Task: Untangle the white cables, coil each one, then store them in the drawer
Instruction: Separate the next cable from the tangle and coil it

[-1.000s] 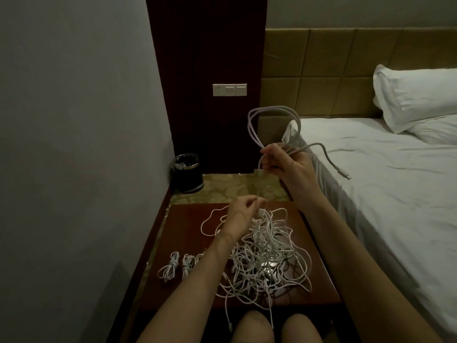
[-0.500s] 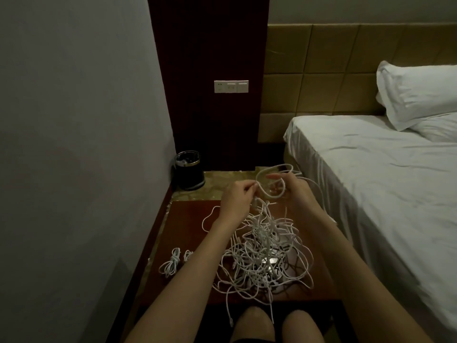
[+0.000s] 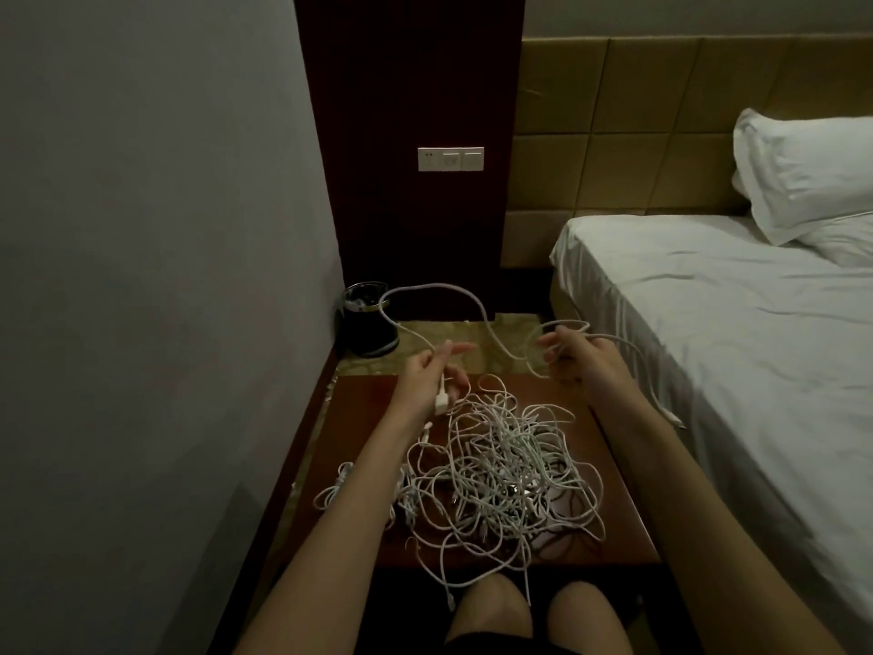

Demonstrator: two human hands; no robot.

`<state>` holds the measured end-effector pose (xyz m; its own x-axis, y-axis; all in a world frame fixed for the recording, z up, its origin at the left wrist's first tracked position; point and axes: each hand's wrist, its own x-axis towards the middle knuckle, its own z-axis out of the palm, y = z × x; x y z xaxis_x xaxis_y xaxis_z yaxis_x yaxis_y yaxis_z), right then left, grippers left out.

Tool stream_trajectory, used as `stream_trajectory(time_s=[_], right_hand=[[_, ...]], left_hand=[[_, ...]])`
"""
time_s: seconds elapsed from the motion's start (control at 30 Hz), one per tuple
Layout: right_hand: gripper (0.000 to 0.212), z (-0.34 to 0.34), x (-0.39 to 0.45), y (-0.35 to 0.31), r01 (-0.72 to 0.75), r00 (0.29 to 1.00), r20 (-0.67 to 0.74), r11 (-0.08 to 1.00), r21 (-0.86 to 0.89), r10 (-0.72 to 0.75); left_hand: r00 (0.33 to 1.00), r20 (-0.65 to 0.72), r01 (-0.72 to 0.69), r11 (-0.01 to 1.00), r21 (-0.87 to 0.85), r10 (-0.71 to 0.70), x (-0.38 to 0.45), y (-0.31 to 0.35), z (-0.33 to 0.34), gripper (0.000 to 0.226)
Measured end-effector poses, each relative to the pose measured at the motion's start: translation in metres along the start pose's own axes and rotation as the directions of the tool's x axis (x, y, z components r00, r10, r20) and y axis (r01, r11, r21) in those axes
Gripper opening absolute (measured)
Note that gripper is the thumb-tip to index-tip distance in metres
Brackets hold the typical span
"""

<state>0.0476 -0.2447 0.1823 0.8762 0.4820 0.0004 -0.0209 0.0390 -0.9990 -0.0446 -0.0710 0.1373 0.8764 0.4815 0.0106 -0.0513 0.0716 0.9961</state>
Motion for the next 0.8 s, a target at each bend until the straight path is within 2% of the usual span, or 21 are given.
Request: stream_trajectory(time_s=[0.13,0.2,0.3,0.53,0.63,0.67,0.73,0.8], right_hand=[[0.024,-0.005,-0.017,-0.003,0.01,0.992,0.124,0.956,-0.292,0.028],[0.023,-0.006,-0.029,-0.009,0.03,0.987,0.156,0.904,-0.427,0.041],[0.027,-0.01,-0.044,-0.017,0.043,0.975,0.203,0.809,-0.586,0.095],[0.038,-0.003,-0.078,-0.029,-0.003,0.935,0.278,0.788,-0.615,0.221],[0.045,-0.001,-0.1,-0.035,0.007,0.933,0.252,0.688,-0.725,0.256],[0.047,0.001,-0.107,-0.036,0.02,0.95,0.221,0.665,-0.747,0.22],[0.04,0.006,-0.119,-0.032,0.114,0.984,0.177,0.662,-0.741,0.028],[0.034,0.016,-0.132,-0.024,0.26,0.963,0.226,0.707,-0.658,-0.143]], left_hand=[[1.0,0.024,-0.015,1.0,0.002,0.015,-0.01,-0.001,-0.013,0.032],[0.999,0.046,0.019,1.0,-0.025,-0.018,-0.017,0.001,-0.015,0.031],[0.998,0.056,-0.002,0.999,0.037,-0.001,-0.026,0.004,-0.015,0.029],[0.99,0.125,-0.068,0.996,0.051,0.062,-0.06,0.02,-0.011,0.028],[0.976,0.193,-0.121,0.989,0.089,0.102,-0.08,0.031,-0.007,0.031],[0.967,0.223,-0.147,0.984,0.104,0.121,-0.087,0.034,-0.006,0.031],[0.951,0.264,-0.197,0.975,0.106,0.164,-0.101,0.041,-0.001,0.031],[0.944,0.259,-0.224,0.973,0.054,0.203,-0.113,0.046,0.004,0.034]])
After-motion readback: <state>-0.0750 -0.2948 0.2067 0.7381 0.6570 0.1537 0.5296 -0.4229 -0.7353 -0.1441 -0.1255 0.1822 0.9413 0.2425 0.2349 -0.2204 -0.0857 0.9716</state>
